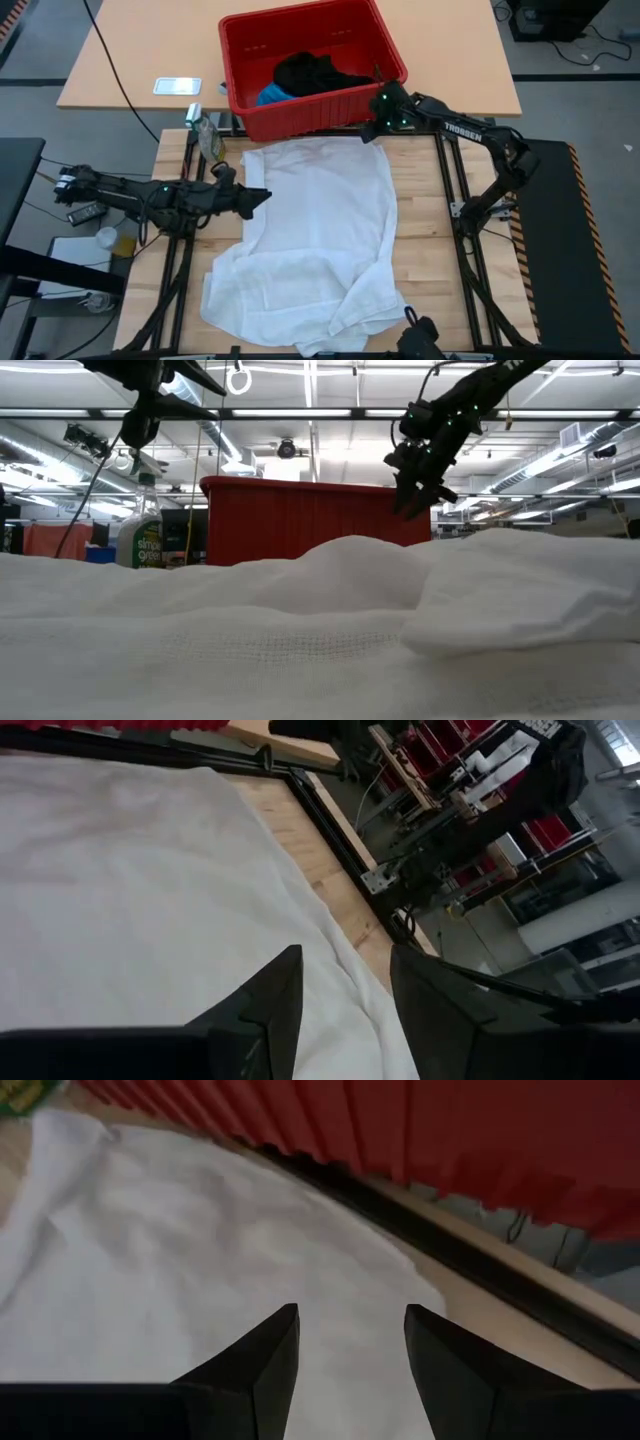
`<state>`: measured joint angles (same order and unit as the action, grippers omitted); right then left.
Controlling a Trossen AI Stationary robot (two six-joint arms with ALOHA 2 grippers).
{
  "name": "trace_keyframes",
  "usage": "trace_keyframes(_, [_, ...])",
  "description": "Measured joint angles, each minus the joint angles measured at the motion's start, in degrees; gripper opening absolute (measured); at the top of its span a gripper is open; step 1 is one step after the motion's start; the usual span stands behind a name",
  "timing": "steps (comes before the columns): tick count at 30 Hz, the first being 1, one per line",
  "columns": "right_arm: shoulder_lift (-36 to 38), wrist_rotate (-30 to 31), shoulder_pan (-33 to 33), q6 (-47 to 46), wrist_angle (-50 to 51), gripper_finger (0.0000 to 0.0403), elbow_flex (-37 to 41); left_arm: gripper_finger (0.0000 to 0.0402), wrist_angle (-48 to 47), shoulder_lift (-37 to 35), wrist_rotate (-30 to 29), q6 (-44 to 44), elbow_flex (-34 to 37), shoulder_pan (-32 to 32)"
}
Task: Fold laundry
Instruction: Fold the white polo shirt
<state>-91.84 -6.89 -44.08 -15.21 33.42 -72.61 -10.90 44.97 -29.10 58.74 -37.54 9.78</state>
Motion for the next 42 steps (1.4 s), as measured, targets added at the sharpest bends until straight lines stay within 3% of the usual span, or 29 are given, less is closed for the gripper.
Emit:
trace_keyframes(9, [1.8,-1.8,-1.9,-3.0,-7.2,0.0185,15.0,0.0155,0.0,0.0,0.0,0.1,0.0,-0.3])
trace_keyframes(14, [2.2,-2.1,-4.0,-2.1,-12.4,0.0172,19.6,0.0155,0.0,0.0,0.0,0.1,0.0,-0.3])
trace_keyframes(23, [1.9,4.1,-6.5,1.3,-21.8,0.0162,25.9,0.0155,0.0,0.0,0.0,0.1,0.0,-0.3])
trace_keyframes(36, [-7.3,7.8,-6.0,0.0,-24.5,0.0156,24.6,0.0155,1.0,0.0,0.0,0.7,0.0,-0.3])
trace_keyframes(42, [-8.1,11.0,-4.7,3.6,-23.1,0.0099,24.4,0.0155,1.3,0.0,0.0,0.7,0.0,-0.3])
